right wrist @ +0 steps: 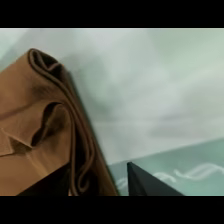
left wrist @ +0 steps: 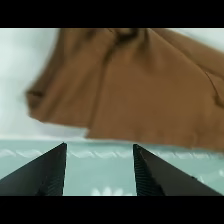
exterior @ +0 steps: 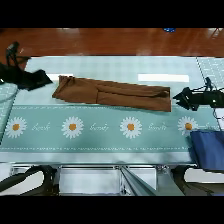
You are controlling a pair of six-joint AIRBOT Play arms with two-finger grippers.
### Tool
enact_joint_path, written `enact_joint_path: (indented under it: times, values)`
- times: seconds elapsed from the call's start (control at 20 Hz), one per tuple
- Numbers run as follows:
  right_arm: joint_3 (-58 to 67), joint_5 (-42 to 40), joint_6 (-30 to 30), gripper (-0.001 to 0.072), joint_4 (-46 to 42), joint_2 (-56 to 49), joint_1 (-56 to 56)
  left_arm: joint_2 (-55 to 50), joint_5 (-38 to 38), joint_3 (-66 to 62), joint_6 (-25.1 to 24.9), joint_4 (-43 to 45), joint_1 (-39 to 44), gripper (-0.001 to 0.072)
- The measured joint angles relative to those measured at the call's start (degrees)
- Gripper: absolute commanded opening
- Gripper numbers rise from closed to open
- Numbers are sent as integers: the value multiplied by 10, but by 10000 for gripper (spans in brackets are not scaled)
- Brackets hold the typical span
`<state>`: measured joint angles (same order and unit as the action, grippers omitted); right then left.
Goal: Fold the shirts.
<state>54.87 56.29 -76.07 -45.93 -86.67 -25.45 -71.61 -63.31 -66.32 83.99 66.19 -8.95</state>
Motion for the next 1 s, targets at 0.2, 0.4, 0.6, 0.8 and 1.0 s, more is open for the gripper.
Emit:
enact_joint_path:
  times: [0.2,0.4,0.6,0.8,1.0]
  values:
    - [15,-7,5,333,42,-46,49,47,34,75,-13,-36,44,507]
    - [39,-8,22,25,50,-73,104,55,46,96,-17,-48,83,471]
    - [72,28,36,25,48,-34,121,50,52,101,-21,-56,106,24]
    - [73,90,14,25,-33,96,120,29,89,100,-32,-100,149,23]
    - [28,137,-16,25,-84,279,120,-50,133,53,-37,-137,255,23]
